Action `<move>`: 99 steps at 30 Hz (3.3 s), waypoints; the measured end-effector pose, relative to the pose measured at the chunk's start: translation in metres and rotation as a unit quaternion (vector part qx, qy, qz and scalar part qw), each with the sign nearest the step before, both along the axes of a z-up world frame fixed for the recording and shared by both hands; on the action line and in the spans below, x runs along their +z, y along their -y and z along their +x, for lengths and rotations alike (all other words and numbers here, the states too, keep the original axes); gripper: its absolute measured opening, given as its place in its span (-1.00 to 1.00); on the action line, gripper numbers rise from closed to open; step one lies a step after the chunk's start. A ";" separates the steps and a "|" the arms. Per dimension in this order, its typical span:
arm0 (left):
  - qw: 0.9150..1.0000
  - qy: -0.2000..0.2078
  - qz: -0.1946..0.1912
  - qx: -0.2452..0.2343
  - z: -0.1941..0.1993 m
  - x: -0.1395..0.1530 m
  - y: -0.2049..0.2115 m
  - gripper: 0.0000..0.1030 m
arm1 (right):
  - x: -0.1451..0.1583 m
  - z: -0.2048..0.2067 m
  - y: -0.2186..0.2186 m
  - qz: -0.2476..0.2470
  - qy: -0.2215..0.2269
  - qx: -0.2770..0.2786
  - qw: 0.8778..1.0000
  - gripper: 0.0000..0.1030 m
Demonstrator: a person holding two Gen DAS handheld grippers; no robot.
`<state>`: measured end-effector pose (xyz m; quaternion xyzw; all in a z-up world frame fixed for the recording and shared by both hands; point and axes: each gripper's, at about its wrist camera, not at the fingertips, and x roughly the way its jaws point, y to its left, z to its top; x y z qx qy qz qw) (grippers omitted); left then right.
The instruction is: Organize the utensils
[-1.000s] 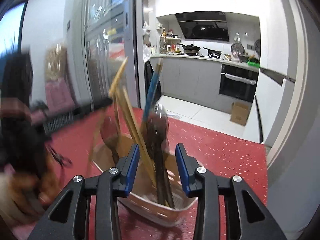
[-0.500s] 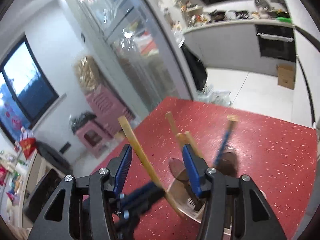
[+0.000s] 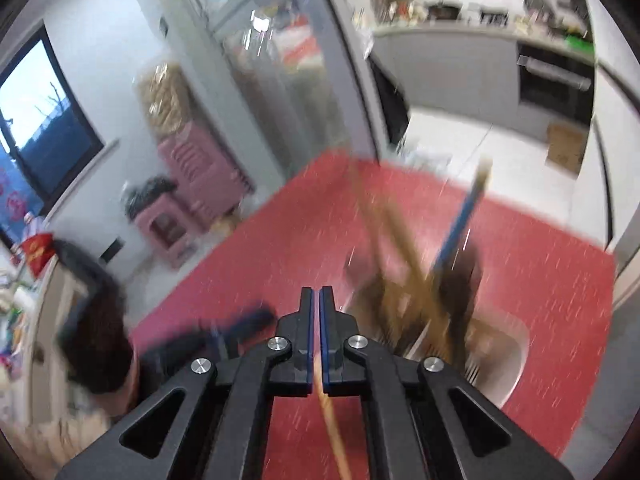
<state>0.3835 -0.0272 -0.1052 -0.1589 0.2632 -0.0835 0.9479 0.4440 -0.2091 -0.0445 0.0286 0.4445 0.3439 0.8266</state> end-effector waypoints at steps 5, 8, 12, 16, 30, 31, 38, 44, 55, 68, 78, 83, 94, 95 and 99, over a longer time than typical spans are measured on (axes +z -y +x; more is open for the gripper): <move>0.996 -0.068 0.013 0.052 -0.018 -0.019 -0.047 -0.34 | -0.070 -0.035 -0.030 -0.083 -0.061 0.050 0.993 0.04; 0.993 -0.093 0.032 0.060 -0.031 -0.030 -0.057 -0.34 | -0.114 -0.043 -0.060 -0.166 -0.077 0.069 0.981 0.00; 0.990 -0.115 0.039 0.065 -0.049 -0.042 -0.070 -0.34 | -0.161 -0.043 -0.091 -0.261 -0.069 0.084 0.959 -0.30; 0.988 -0.133 0.042 0.067 -0.058 -0.053 -0.079 -0.34 | -0.176 -0.040 -0.103 -0.287 -0.084 0.096 0.949 -0.43; 0.986 -0.150 0.042 0.051 -0.060 -0.058 -0.066 -0.34 | -0.087 -0.101 -0.053 -0.146 0.035 0.017 0.988 -0.84; 0.986 -0.151 0.042 0.050 -0.059 -0.057 -0.063 -0.34 | -0.075 -0.104 -0.044 -0.130 0.045 0.007 0.990 -0.84; 0.986 -0.157 0.057 0.028 -0.054 -0.055 -0.040 -0.34 | 0.016 -0.086 0.023 -0.046 0.156 -0.100 0.982 -0.84; 0.984 -0.163 0.063 0.018 -0.050 -0.054 -0.028 -0.34 | 0.065 -0.061 0.034 0.009 0.245 -0.170 0.954 -0.84; 0.980 -0.185 0.073 0.013 -0.027 -0.065 -0.018 -0.34 | 0.022 0.004 0.030 -0.008 0.300 -0.191 0.935 -0.84; 0.976 -0.193 0.097 -0.004 -0.013 -0.074 0.005 -0.34 | -0.038 -0.015 0.040 -0.076 0.280 -0.169 0.942 -0.84; 0.980 -0.165 0.107 -0.006 -0.028 -0.050 0.011 -0.34 | -0.017 -0.048 0.048 -0.081 0.234 -0.187 0.951 0.16; 0.984 -0.146 0.100 -0.015 -0.047 -0.036 0.012 -0.33 | -0.015 -0.094 0.056 -0.060 0.183 -0.214 0.958 0.27; 0.984 -0.122 0.130 -0.030 -0.102 -0.050 0.023 1.00 | -0.089 -0.191 0.062 -0.094 0.073 -0.296 0.948 0.63; 0.984 -0.117 0.132 -0.029 -0.108 -0.050 0.023 1.00 | -0.093 -0.197 0.063 -0.097 0.077 -0.308 0.943 0.66; 0.984 -0.105 0.136 -0.035 -0.122 -0.051 0.028 1.00 | -0.100 -0.212 0.065 -0.103 0.102 -0.334 0.931 0.99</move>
